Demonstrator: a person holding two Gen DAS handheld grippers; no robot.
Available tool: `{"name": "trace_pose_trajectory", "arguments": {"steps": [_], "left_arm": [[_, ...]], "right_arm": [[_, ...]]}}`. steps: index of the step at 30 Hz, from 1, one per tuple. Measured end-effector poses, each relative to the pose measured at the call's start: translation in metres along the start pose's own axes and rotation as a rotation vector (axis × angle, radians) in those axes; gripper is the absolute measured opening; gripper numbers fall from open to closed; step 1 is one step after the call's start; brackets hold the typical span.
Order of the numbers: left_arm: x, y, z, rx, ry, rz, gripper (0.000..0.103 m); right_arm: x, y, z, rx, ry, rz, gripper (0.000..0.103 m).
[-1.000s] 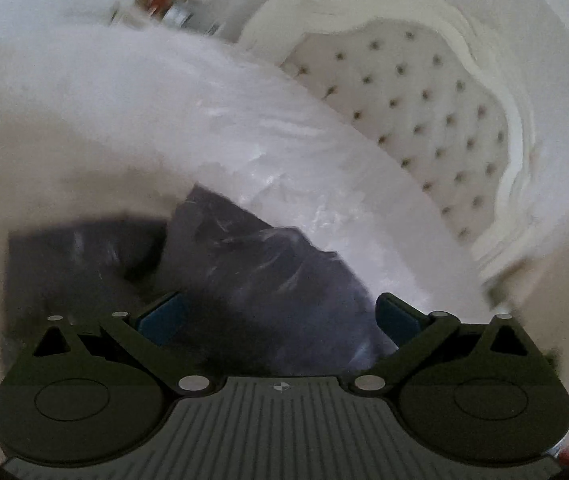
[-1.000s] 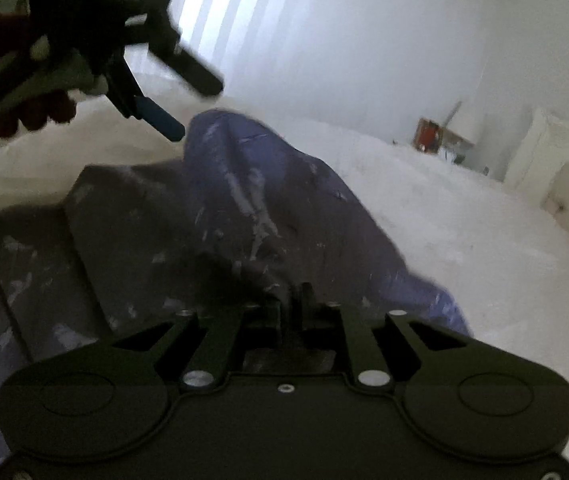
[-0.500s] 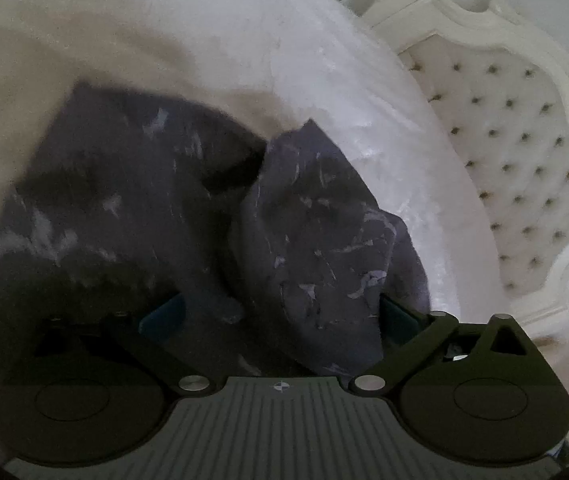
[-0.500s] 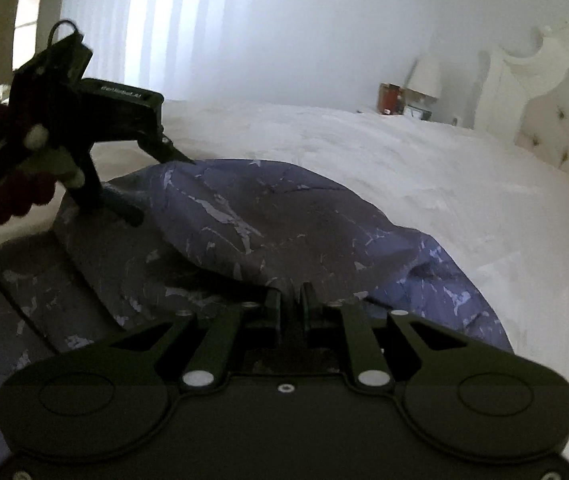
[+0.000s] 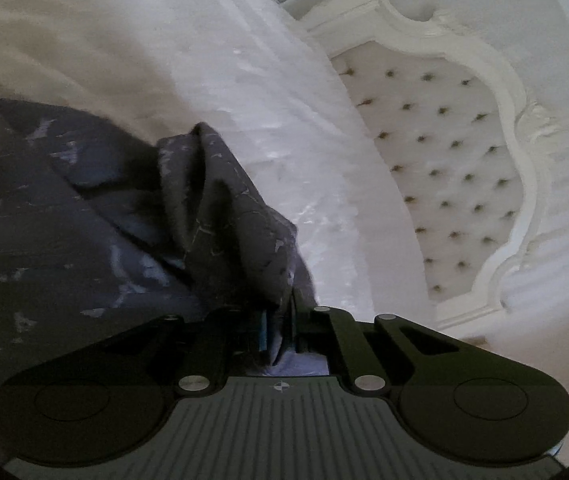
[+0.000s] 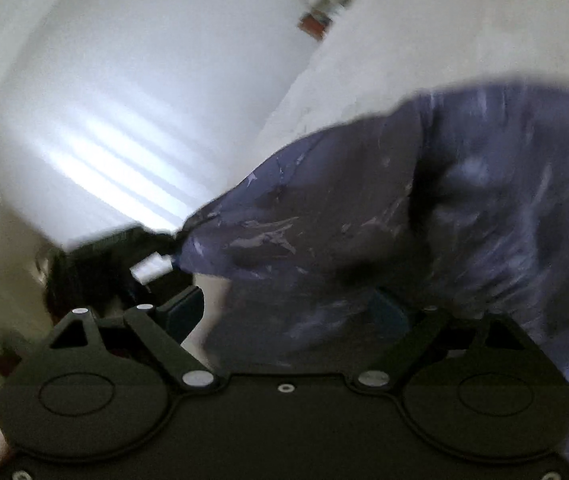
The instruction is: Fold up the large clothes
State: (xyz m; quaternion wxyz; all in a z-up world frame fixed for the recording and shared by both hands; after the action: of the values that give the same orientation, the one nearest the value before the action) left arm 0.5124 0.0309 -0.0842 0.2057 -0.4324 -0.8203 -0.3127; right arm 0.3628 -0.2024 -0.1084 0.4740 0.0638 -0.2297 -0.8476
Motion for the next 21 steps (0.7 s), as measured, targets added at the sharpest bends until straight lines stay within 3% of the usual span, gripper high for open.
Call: {"name": "trace_pose_trajectory", "arguments": {"steps": [2,6,8,12,15,18,19,21], "left_arm": [[0.002,-0.002,-0.003,0.004,-0.015,0.0,0.009],[0.009,-0.007,-0.007,-0.006,-0.037,0.001,0.009],[0.015,-0.016,-0.011,-0.034,-0.044,-0.009,0.009],[0.014,-0.041,-0.007,-0.113,-0.017,-0.029,0.009],[-0.004,-0.064,0.009,-0.222,0.081,-0.052,0.012],[-0.033,-0.091,0.032,-0.355,0.22,-0.017,0.019],[-0.04,-0.099,0.039,-0.385,0.246,0.006,0.022],[-0.038,-0.104,0.041,-0.412,0.227,-0.001,0.024]], "right_arm": [[-0.012,0.008,-0.013,-0.104,0.045,-0.021,0.093],[-0.033,0.042,-0.039,-0.2,-0.013,-0.078,0.093],[-0.035,0.071,-0.03,-0.123,-0.055,-0.129,0.092],[-0.028,0.105,0.014,0.193,-0.125,-0.166,0.092],[-0.029,0.092,-0.002,0.196,-0.273,-0.093,0.092],[-0.023,0.065,-0.037,0.205,-0.458,-0.006,0.092],[-0.021,0.058,-0.044,0.218,-0.503,0.007,0.092],[-0.01,0.049,-0.053,0.236,-0.551,0.011,0.09]]}}
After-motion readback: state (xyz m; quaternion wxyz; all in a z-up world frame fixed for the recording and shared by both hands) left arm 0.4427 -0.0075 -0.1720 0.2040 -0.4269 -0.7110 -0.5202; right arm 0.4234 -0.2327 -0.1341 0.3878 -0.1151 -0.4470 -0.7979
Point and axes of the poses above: each gripper's, at about its wrist camera, not at the fingertips, and x roughly against the way its jaws point, z to its left, y to its top, the point moved 8 cm from there along -x, roughly the way its jaws point, and after that the axes turned 11 degrees about y, right-handed, at the moved point
